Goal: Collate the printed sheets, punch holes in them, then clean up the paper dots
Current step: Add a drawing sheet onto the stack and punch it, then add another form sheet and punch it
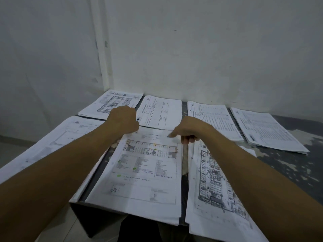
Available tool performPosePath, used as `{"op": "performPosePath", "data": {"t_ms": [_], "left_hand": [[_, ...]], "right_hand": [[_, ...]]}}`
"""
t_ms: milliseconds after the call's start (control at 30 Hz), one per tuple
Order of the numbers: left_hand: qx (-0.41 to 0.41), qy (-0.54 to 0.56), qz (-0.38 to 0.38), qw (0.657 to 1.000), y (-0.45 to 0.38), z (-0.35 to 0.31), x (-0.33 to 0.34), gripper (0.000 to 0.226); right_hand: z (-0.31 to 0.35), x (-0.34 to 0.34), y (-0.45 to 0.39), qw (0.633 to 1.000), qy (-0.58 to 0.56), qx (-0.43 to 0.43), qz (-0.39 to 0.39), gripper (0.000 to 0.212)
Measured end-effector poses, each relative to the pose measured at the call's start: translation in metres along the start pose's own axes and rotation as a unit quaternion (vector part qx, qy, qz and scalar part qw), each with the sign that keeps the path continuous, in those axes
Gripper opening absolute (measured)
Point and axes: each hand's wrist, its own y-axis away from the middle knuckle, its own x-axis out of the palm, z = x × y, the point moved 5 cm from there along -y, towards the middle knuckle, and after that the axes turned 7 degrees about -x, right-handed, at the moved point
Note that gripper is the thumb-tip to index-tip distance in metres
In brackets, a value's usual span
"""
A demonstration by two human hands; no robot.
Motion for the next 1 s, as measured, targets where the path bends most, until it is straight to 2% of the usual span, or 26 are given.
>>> {"op": "performPosePath", "data": {"t_ms": [133,200,267,533,700,800,933,1000], "left_hand": [[-0.016,0.070,0.009,0.997,-0.041,-0.010,0.014,0.036],[-0.020,0.097,0.019,0.995,-0.060,-0.017,0.024,0.035],[-0.018,0.118,0.038,0.992,-0.077,-0.024,0.035,0.036],[-0.043,0.091,0.130,0.986,-0.128,-0.043,0.062,0.034],[-0.066,0.077,0.199,0.975,-0.143,-0.040,0.065,0.055],[-0.085,0.085,0.234,0.965,-0.148,-0.038,0.069,0.068],[-0.084,0.052,0.266,0.959,-0.149,-0.039,0.070,0.073],[-0.096,0.061,0.270,0.956,-0.150,-0.039,0.070,0.075]], "right_hand": [[0.003,-0.015,-0.041,0.990,-0.067,-0.017,-0.119,0.027],[0.005,-0.022,-0.062,0.982,-0.043,-0.029,-0.181,0.025],[0.007,-0.025,-0.080,0.978,-0.019,-0.039,-0.203,0.030],[0.006,-0.017,-0.142,0.989,0.071,-0.006,-0.130,0.030],[0.004,-0.019,-0.157,0.993,0.078,0.024,-0.080,0.032],[0.000,-0.021,-0.159,0.995,0.069,0.039,-0.055,0.045],[0.004,-0.019,-0.162,0.994,0.087,0.040,-0.042,0.043],[0.006,-0.019,-0.163,0.994,0.089,0.051,-0.044,0.051]]}}
